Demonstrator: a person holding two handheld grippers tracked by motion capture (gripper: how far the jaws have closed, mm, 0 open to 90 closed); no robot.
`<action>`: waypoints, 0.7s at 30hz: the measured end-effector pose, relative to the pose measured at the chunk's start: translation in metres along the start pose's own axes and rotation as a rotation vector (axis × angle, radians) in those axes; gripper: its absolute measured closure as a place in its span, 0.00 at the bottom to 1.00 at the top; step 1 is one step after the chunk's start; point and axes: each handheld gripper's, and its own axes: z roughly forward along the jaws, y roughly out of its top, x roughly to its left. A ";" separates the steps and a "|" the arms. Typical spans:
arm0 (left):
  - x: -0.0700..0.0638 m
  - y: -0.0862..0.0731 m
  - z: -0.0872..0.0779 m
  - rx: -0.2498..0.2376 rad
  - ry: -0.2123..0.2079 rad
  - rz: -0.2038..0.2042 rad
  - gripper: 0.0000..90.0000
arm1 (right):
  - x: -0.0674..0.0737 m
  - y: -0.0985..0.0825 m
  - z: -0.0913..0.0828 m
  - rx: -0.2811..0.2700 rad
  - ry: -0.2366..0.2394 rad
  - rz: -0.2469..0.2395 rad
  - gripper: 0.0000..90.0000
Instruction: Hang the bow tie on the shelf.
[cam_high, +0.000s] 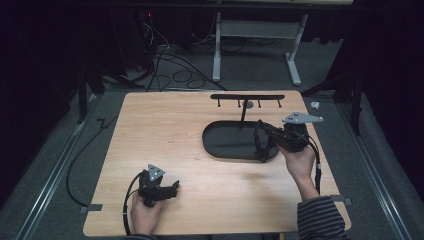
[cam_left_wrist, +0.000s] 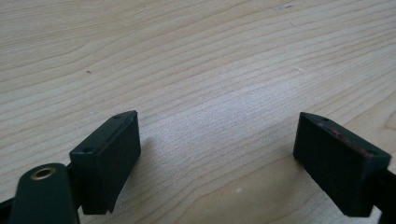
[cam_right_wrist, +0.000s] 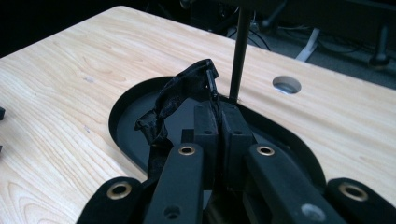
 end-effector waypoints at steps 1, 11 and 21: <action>0.000 0.000 0.000 0.000 0.000 0.000 0.17 | 0.000 0.001 0.000 -0.005 -0.001 -0.006 0.98; 0.000 0.000 0.000 0.000 0.000 0.000 0.17 | -0.003 0.014 0.003 -0.006 -0.026 -0.010 0.98; 0.000 0.000 0.000 0.000 0.000 0.000 0.17 | -0.011 0.028 0.007 -0.015 -0.044 0.008 0.98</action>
